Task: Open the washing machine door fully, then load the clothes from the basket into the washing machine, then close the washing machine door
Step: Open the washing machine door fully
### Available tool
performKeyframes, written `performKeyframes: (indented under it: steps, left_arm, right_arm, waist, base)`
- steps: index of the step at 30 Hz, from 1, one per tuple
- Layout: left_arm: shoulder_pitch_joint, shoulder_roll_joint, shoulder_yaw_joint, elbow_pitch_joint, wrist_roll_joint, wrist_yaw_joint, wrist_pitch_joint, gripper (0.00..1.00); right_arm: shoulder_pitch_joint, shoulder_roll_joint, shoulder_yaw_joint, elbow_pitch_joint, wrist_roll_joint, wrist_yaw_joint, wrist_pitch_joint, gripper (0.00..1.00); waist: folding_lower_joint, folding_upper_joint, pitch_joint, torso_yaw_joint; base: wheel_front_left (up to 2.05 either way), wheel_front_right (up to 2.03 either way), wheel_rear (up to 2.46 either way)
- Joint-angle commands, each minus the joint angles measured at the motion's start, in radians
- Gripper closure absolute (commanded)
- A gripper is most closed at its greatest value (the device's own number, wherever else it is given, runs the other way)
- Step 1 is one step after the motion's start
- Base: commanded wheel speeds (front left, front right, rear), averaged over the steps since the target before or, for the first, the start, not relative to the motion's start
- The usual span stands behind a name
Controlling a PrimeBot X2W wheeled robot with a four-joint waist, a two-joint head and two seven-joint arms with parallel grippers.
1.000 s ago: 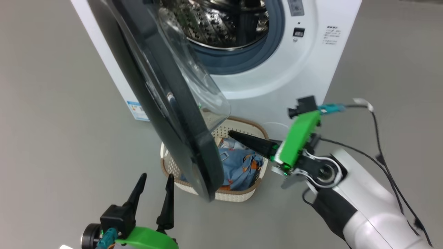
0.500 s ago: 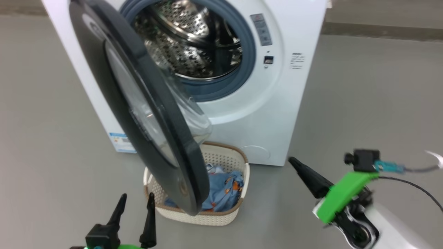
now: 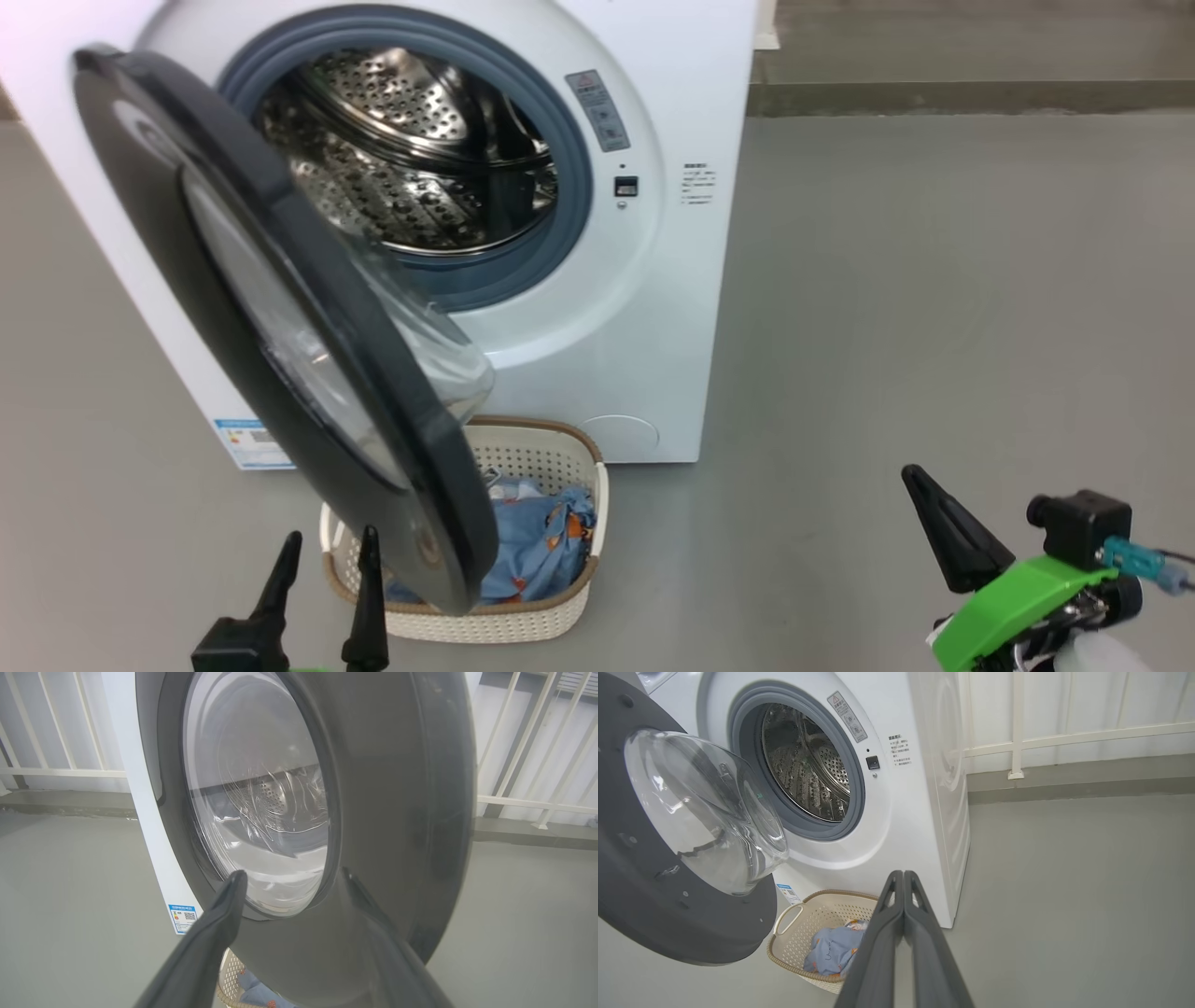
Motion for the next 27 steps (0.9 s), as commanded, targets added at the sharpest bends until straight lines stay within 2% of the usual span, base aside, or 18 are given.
performKeyframes:
  steps: [1,6,7,8,13,16,27]
  left_arm:
    - [-0.021,0.009,0.039,-0.031,0.002,0.0,-0.007,0.0]
    - [-0.013,0.009,0.048,-0.035,-0.007,0.006,-0.007,0.0]
    - [-0.012,0.009,0.05,-0.036,-0.008,0.007,-0.007,0.0]
    - [-0.011,0.009,0.052,-0.036,-0.01,0.008,-0.007,0.0]
    - [-0.008,0.009,0.058,-0.037,-0.012,0.009,-0.007,0.0]
    - [-0.009,0.009,0.061,-0.037,-0.012,0.008,-0.007,0.0]
    - [-0.005,0.009,0.064,-0.032,-0.009,0.005,-0.007,0.0]
  right_arm:
    - [0.013,0.005,-0.013,-0.033,-0.036,0.003,-0.016,1.0]
    - [0.087,0.079,-0.156,-0.081,-0.216,0.003,-0.019,1.0]
    - [0.097,0.093,-0.19,-0.089,-0.258,0.003,-0.019,0.61]
    - [0.107,0.112,-0.225,-0.098,-0.293,0.003,-0.02,0.0]
    - [0.151,0.195,-0.33,-0.135,-0.412,0.003,-0.019,0.0]
    - [0.165,0.227,-0.356,-0.155,-0.456,0.003,-0.019,0.0]
    - [0.186,0.267,-0.39,-0.18,-0.509,0.003,-0.02,0.0]
  waist:
    - [0.0,0.0,0.0,-0.019]
    - [0.0,0.0,0.004,-0.04]
    - [0.0,0.0,0.005,-0.043]
    - [0.0,0.0,0.005,-0.045]
    - [0.0,0.0,0.008,-0.05]
    - [0.0,0.0,0.011,-0.052]
    - [0.0,0.0,0.015,-0.052]
  base:
    - [0.0,0.0,0.0]
    - [0.0,0.0,0.0]
    - [0.0,0.0,0.0]
    - [0.0,0.0,0.0]
    - [0.0,0.0,0.0]
    - [0.0,0.0,0.0]
    - [0.0,0.0,0.0]
